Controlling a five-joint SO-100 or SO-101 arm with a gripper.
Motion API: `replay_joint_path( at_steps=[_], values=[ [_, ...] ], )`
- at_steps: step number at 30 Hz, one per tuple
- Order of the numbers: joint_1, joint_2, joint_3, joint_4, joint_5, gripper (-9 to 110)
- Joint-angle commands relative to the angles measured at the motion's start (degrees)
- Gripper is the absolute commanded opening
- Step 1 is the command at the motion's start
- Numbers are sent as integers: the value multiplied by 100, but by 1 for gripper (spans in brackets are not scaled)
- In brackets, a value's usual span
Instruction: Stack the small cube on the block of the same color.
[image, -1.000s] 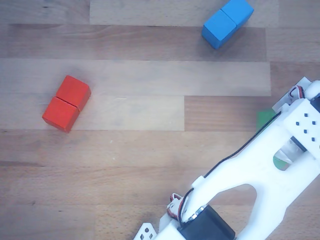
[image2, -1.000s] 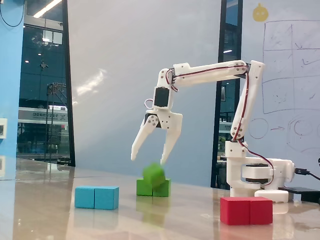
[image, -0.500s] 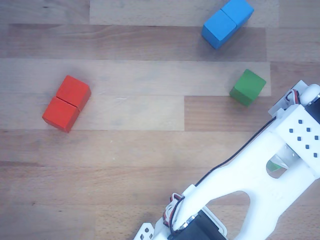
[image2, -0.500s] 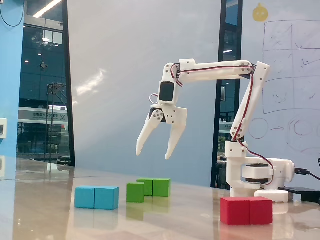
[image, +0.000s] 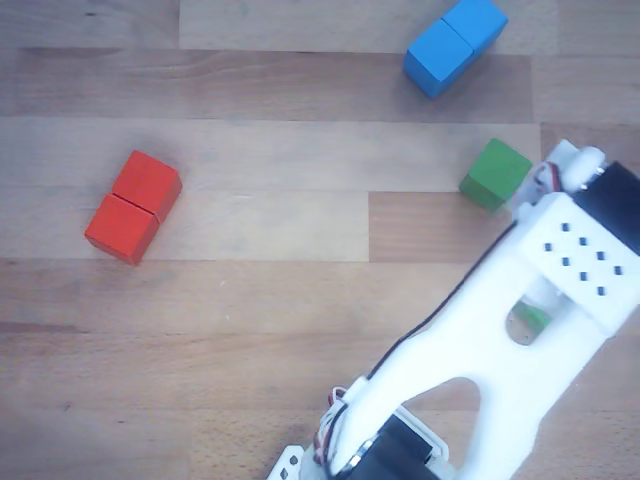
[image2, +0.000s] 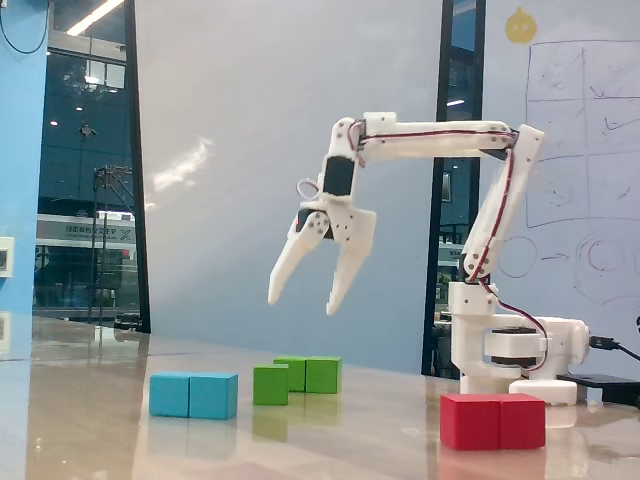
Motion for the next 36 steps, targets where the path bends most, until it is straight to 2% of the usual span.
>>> replay_joint_path(
  at_steps=[1,7,13,22,36],
  values=[
    [-729,853,-422,53,53,28],
    [-1802,1793,466,35,62,28],
    [-2224,2865,1784,-501,62,28],
    [-2250,4061,3357,-1441,53,28],
    [-2259,4184,3507,-1573,53,28]
  ],
)
